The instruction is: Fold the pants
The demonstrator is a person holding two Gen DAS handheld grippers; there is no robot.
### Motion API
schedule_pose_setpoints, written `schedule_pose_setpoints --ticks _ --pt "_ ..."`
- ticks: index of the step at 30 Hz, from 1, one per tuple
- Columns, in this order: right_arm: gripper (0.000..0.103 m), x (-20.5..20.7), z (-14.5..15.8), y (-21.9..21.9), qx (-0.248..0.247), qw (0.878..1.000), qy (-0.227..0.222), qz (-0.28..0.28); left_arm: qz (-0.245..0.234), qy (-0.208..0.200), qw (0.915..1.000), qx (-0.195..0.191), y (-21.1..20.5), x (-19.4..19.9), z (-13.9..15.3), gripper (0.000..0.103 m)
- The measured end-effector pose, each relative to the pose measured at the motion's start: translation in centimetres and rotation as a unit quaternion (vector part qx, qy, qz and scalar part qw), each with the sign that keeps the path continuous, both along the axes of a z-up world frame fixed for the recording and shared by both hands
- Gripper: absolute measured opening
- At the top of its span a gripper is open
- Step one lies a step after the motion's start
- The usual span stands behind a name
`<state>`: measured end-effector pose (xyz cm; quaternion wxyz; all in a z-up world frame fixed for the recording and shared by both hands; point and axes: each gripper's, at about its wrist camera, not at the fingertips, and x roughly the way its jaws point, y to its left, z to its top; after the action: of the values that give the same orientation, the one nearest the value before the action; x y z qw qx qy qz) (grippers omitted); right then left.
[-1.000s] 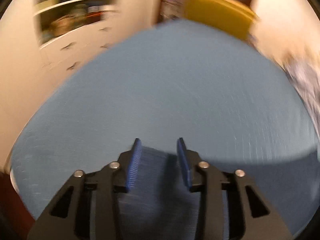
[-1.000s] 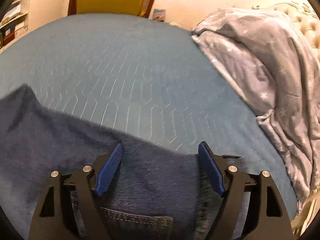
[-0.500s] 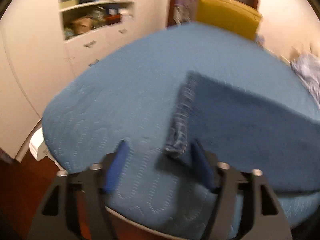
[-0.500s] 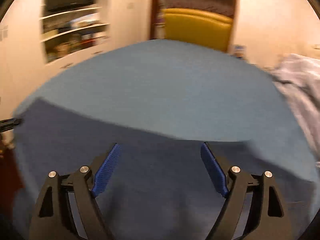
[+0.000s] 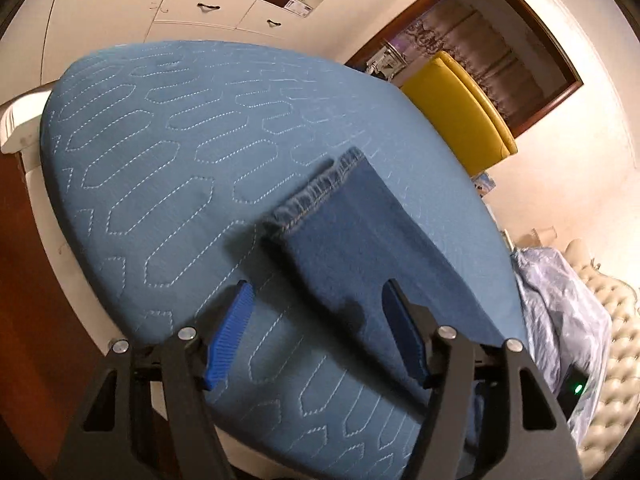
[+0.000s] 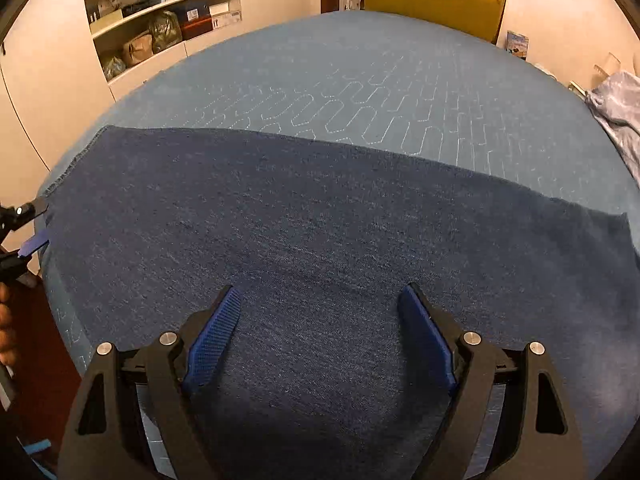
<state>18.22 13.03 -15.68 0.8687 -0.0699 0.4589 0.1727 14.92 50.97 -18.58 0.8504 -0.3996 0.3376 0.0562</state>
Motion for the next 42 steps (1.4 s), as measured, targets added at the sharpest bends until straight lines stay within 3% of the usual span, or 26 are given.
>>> schedule_pose_setpoints --ticks 4,8,14,19,22,24,27,30,35,38,40,42 --pt "0.081 -0.2 -0.2 0.3 -0.002 1.0 -0.007 0.002 -0.007 -0.016 0.9978 -0.064 -0.1 -1.3 -0.7 0.066" --pt "0.083 -0.9 -0.6 0.4 -0.001 1.0 -0.01 0.001 0.004 -0.017 0.9969 -0.077 -0.4 -1.2 -1.6 0.065" --pt "0.083 -0.6 -0.8 -0.3 0.002 1.0 -0.008 -0.001 0.021 -0.058 0.9892 -0.133 1.5 -0.1 -2.4 0.061" --pt "0.084 -0.8 -0.9 -0.6 0.004 1.0 -0.008 -0.002 0.027 -0.07 0.9788 -0.19 2.7 0.2 -4.4 0.028" --pt "0.082 -0.6 -0.5 -0.7 0.0 1.0 -0.001 0.003 0.027 -0.083 0.9704 -0.225 2.7 -0.3 -5.3 0.029" --pt "0.069 -0.4 0.5 -0.1 -0.012 1.0 -0.012 -0.001 0.022 -0.074 0.9707 -0.228 2.2 -0.4 -5.4 0.029" --pt "0.068 0.2 2.6 2.6 -0.006 0.999 -0.037 0.035 0.02 -0.072 0.9662 -0.247 1.6 -1.0 -5.7 0.035" --pt "0.063 2.3 3.4 6.0 0.019 0.998 -0.019 0.053 0.028 -0.086 0.9588 -0.269 1.5 -1.4 -5.9 0.044" --pt "0.046 6.2 1.9 10.5 -0.023 0.998 -0.013 0.054 0.041 -0.089 0.9579 -0.27 2.0 -1.8 -6.2 0.045" --pt "0.045 7.5 0.4 10.3 -0.023 0.998 0.003 0.052 0.043 -0.083 0.9627 -0.254 2.0 -2.1 -5.6 0.045" --pt "0.044 7.3 0.4 10.4 -0.031 0.998 -0.009 0.059 0.054 -0.071 0.9719 -0.218 1.9 -2.9 -4.5 0.045" --pt "0.045 7.2 0.2 10.6 -0.035 0.997 -0.014 0.061 0.096 -0.042 0.9856 -0.132 1.5 -4.5 -2.5 0.049"
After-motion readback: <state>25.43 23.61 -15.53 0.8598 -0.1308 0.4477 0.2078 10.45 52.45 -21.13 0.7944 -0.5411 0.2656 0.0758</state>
